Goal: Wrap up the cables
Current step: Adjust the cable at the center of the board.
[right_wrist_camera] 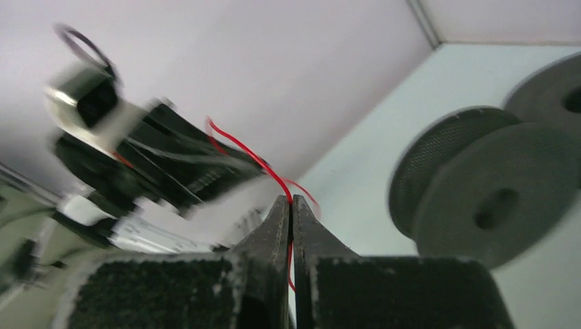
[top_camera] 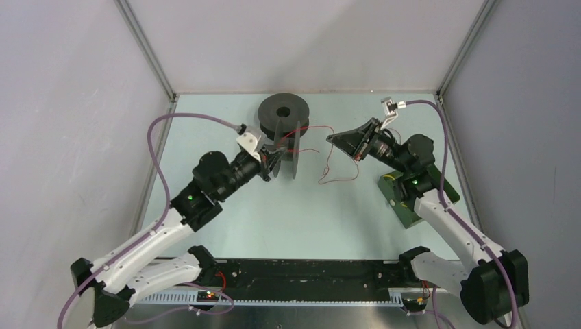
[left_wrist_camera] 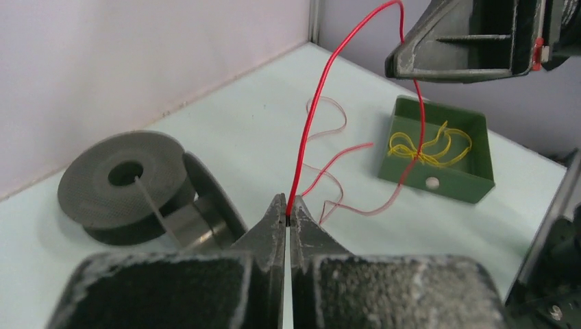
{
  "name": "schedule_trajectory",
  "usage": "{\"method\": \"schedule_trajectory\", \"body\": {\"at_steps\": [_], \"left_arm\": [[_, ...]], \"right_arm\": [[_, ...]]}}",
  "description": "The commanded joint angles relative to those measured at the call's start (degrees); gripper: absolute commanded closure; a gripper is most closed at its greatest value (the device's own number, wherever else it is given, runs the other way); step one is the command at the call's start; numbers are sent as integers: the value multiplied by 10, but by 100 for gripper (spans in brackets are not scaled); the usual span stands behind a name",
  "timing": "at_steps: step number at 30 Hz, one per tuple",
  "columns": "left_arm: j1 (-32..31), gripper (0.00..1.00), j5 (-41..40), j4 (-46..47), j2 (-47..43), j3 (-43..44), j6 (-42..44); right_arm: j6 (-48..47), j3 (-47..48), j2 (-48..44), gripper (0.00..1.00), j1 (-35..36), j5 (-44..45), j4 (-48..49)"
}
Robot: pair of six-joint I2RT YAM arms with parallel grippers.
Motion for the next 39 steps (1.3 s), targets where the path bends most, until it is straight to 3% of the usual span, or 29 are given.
{"method": "schedule_trajectory", "body": {"at_steps": [1, 4, 8, 14, 16, 22, 28, 36, 39], "left_arm": [[6, 100, 11, -252, 2, 110, 41], [10, 100, 50, -377, 21, 154, 56], [12, 100, 104, -461, 45, 190, 62], [12, 100, 137, -486, 41, 194, 59], [12, 100, 140, -495, 41, 195, 62], [12, 100, 150, -508, 47, 196, 62], [12, 100, 171, -514, 53, 204, 60], [12, 100, 182, -519, 61, 204, 67], [13, 100, 185, -520, 65, 205, 66]], "right_arm": [[-258, 2, -46, 100, 6, -3, -194], [-374, 8, -33, 100, 19, 13, -275], [-421, 18, -9, 97, 29, 8, -309], [-467, 20, -38, 76, 74, -4, -303], [-471, 20, -49, 64, 88, -26, -286], [-493, 24, -44, 46, 156, -63, -205], [-500, 46, 10, 43, 181, -80, -123], [-551, 103, 87, 42, 243, -72, -163], [-560, 105, 104, 49, 265, -57, -166]]}}
